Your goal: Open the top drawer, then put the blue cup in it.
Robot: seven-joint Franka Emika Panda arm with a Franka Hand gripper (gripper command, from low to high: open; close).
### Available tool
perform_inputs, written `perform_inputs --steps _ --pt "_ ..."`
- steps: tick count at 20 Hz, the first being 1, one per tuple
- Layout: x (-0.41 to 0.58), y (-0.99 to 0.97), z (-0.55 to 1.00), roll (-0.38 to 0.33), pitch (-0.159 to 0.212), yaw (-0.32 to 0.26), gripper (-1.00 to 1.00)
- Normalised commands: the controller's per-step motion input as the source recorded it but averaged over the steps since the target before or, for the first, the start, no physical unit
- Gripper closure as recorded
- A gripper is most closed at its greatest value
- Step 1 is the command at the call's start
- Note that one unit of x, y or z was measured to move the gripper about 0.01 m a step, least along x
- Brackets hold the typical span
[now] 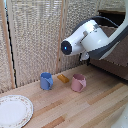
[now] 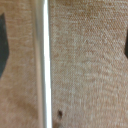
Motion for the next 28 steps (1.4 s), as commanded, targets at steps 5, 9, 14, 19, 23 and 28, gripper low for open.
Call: perform_inputs --steps 5,9,14,19,23,28 --pt "0.145 0.51 0.06 0.345 -0.003 -0.092 -1.0" --pt "0.171 0.49 0.04 0.352 0.0 -0.094 -1.0" --pt "0.194 0.49 0.03 0.353 -0.007 -0.091 -1.0" --pt "0.264 0.46 0.03 0.346 -0.001 -0.096 -1.0" --pt "0.414 0.41 0.07 0.31 0.011 -0.105 -1.0" --pt "0.616 0.36 0.17 0.246 0.098 -0.103 -1.0"
